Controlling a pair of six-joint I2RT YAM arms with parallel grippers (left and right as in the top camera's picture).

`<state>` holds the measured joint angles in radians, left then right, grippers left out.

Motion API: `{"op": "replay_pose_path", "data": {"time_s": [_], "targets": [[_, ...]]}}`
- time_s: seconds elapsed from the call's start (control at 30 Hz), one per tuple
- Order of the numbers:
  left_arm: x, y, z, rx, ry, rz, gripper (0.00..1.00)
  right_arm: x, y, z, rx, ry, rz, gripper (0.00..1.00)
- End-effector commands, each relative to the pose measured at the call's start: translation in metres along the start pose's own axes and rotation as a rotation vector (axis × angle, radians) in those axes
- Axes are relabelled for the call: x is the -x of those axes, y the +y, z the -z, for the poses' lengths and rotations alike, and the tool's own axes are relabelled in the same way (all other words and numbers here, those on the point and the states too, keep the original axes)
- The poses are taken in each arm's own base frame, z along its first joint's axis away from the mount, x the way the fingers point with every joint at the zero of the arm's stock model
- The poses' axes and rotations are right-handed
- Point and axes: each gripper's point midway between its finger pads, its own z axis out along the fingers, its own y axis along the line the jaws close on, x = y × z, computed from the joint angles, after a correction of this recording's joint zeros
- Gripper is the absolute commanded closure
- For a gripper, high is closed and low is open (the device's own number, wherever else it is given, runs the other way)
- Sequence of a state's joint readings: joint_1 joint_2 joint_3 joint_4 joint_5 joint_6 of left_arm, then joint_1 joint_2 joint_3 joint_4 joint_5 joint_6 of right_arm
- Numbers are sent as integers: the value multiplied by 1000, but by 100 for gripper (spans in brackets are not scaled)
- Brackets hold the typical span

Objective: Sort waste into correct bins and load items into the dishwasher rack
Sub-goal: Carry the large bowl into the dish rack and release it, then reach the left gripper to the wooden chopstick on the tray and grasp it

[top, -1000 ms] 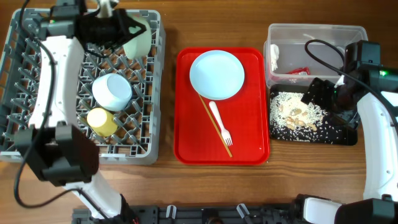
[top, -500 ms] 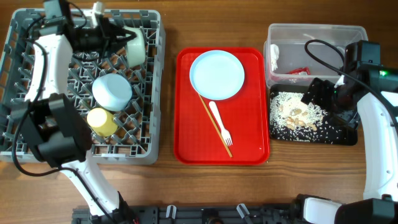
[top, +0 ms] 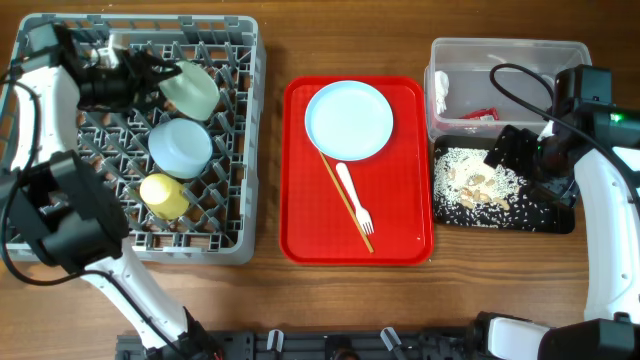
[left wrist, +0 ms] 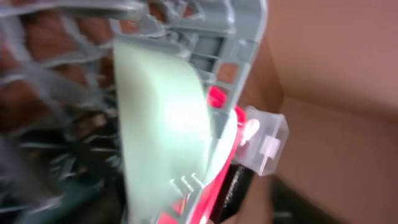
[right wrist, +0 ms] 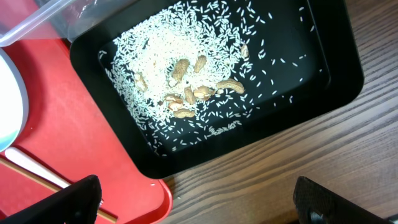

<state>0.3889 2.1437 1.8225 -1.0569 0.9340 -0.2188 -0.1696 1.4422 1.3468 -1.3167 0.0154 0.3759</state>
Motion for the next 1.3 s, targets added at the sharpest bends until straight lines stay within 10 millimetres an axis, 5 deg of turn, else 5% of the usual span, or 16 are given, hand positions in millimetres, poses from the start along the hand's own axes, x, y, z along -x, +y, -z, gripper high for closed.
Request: {"op": "replay_pose_path", "data": {"time_s": [0.0, 0.3, 0.53, 0.7, 0.87, 0.97, 1.27], "targets": [[8, 29, 13, 60, -31, 52, 0, 1, 1, 5, 17, -11, 4, 0], [18, 39, 48, 75, -108, 82, 0, -1, 0, 5, 14, -6, 5, 0], [13, -14, 94, 75, -243, -69, 0, -1, 1, 5, 19, -5, 4, 0], [-19, -51, 104, 189, -284, -161, 0, -1, 1, 5, 19, -5, 4, 0], [-67, -68, 82, 382, -235, -167, 0, -1, 1, 5, 18, -4, 5, 0], [-99, -77, 53, 466, -155, -204, 0, -1, 1, 5, 18, -4, 5, 0], [-167, -146, -42, 416, -33, -549, 0, -3, 0, 5, 15, 4, 3, 0]]}}
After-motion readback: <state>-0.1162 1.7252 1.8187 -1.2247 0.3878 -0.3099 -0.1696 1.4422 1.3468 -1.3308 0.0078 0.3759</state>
